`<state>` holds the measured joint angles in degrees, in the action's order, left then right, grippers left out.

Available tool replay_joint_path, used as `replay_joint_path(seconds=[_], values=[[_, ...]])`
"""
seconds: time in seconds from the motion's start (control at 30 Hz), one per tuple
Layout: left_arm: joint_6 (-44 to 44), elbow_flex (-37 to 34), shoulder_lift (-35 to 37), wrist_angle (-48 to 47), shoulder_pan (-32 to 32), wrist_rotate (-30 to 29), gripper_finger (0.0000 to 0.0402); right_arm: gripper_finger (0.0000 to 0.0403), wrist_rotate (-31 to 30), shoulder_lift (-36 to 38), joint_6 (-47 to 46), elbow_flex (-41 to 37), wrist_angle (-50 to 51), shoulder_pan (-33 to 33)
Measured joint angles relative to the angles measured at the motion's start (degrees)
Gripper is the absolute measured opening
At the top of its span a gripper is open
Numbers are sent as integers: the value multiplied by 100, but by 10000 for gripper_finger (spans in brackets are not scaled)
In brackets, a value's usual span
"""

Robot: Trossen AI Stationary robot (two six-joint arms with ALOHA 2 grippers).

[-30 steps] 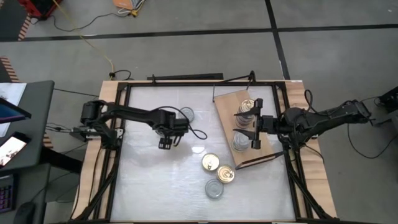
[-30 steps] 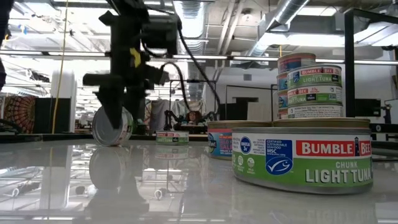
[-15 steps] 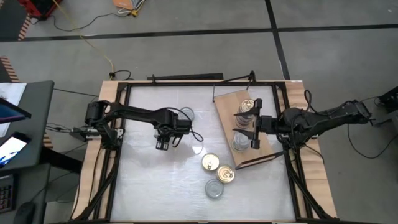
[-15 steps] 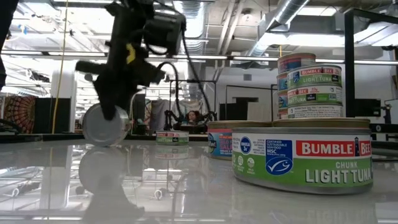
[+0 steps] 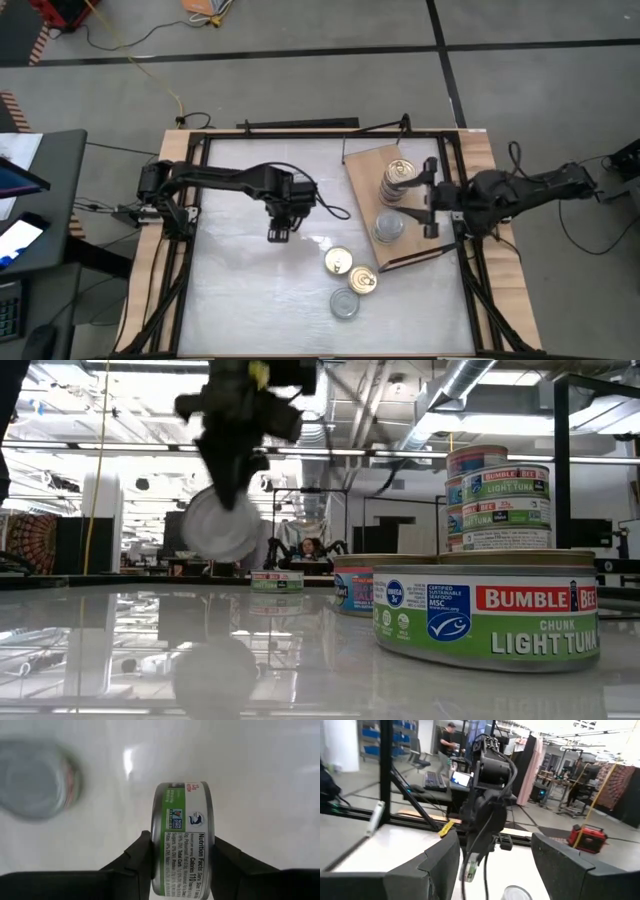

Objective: Stack canned seafood by type on shelf
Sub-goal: Stack the green tuna can on the green tuna can on the shelf

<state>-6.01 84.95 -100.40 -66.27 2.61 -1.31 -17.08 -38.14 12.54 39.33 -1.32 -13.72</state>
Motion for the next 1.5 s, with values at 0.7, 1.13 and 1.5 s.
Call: replay_joint_path(seconds=[0.7,1.13,1.5], values=[[2597,-216,-9,7349,-46,1681,136,272,2,718,-486,0,550,-783],[4463,-680,-1350,10297,-148,1068,140,272,2,1115,-180,4,576,-1002],[5326,-361,-1874,10396,-81,1134,141,272,2,1123,19,4,649,-1041]])
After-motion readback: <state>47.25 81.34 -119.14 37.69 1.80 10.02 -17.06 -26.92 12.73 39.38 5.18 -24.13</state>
